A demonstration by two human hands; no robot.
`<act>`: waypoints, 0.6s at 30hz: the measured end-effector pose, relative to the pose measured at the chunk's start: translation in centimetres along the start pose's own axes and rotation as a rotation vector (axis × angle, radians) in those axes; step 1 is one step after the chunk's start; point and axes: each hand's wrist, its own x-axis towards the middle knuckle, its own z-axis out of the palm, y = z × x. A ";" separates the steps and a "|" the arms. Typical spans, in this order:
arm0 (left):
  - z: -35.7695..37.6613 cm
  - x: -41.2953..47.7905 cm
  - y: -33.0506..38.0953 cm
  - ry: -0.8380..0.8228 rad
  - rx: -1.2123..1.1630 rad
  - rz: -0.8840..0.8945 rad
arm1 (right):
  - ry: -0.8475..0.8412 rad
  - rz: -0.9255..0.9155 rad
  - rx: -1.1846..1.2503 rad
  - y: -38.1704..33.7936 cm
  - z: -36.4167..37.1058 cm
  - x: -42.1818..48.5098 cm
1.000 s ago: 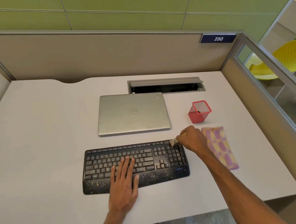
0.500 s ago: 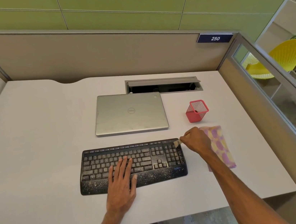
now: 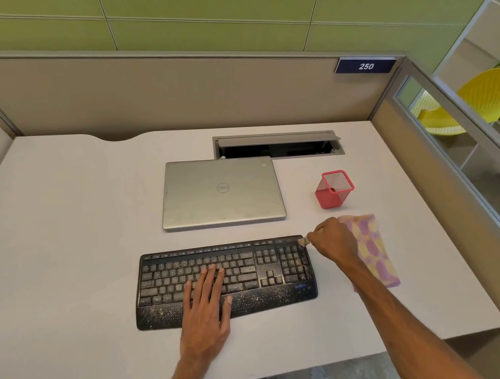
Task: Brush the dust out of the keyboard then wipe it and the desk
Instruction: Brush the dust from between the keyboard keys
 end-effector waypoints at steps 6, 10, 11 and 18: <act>0.0 0.0 0.0 -0.007 -0.001 -0.003 | 0.048 0.015 0.051 -0.2 -0.1 0.4; 0.1 0.0 -0.1 -0.017 0.003 -0.004 | 0.002 0.004 0.007 0.2 0.2 0.5; 0.1 0.0 -0.1 -0.017 0.001 -0.004 | -0.032 -0.008 -0.007 0.1 0.2 0.4; 0.0 0.0 0.0 -0.012 -0.003 -0.007 | -0.005 -0.023 0.009 0.0 -0.3 0.5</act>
